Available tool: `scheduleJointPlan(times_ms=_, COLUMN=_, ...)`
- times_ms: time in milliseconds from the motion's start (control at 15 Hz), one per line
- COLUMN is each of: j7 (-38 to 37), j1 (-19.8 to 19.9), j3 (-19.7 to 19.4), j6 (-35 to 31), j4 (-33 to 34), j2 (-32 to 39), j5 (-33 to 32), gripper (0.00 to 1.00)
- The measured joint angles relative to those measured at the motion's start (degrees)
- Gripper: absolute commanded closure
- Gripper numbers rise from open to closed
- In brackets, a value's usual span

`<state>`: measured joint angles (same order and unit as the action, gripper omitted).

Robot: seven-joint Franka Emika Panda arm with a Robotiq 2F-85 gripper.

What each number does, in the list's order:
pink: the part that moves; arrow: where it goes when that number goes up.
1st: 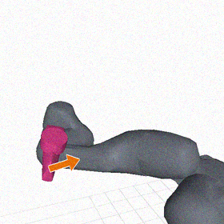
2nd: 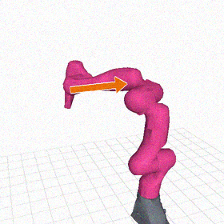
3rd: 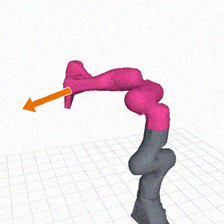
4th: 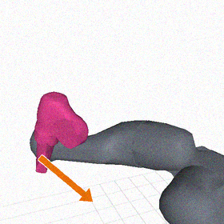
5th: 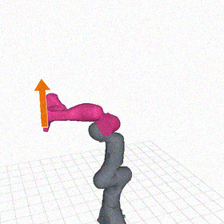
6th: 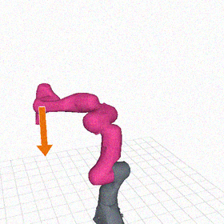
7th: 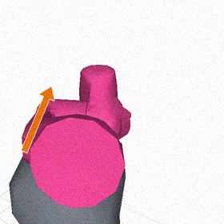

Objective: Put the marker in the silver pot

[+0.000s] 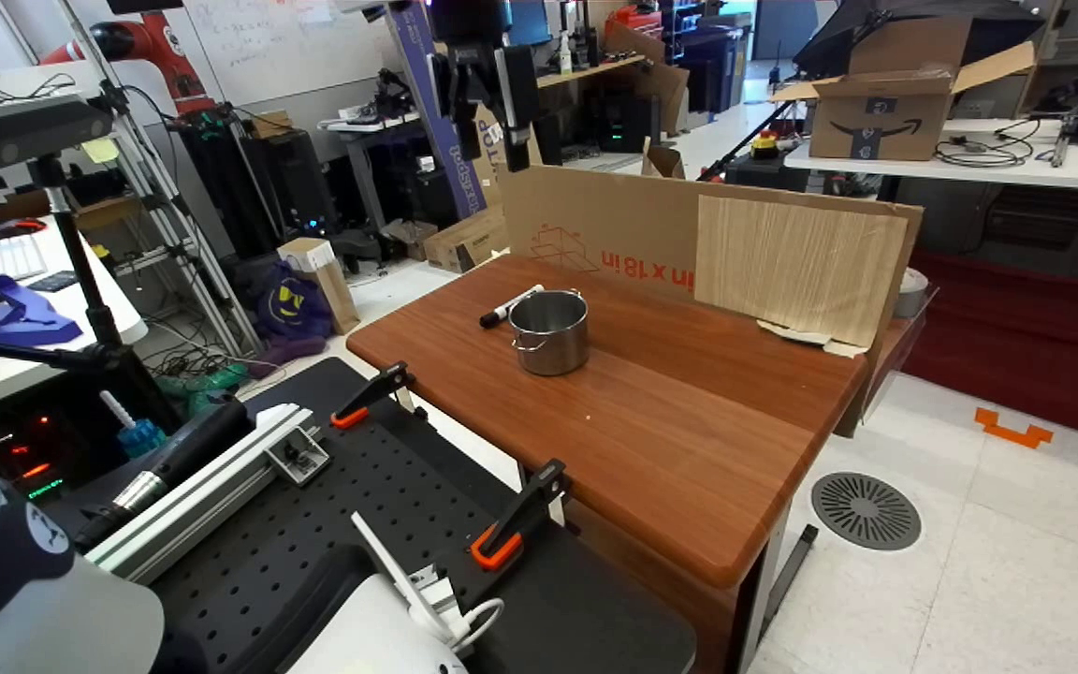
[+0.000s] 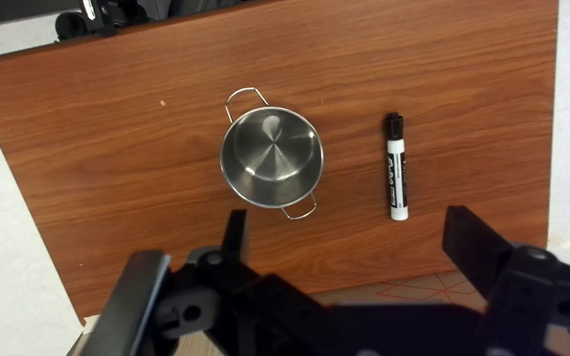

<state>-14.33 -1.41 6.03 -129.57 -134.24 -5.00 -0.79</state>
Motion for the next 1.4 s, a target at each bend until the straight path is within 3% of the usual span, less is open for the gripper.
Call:
scheduleJointPlan(times_ms=667, j7=-8.26, j1=-6.01, j3=0.8, j6=-2.9, j4=7.51, j2=14.34, j5=-9.13, gripper=0.0)
scheduleJointPlan(times_ms=1400, j7=-11.21, j1=-10.94, j3=-1.82, j6=-3.27, j4=18.5, j2=29.71, j5=-11.76, gripper=0.0)
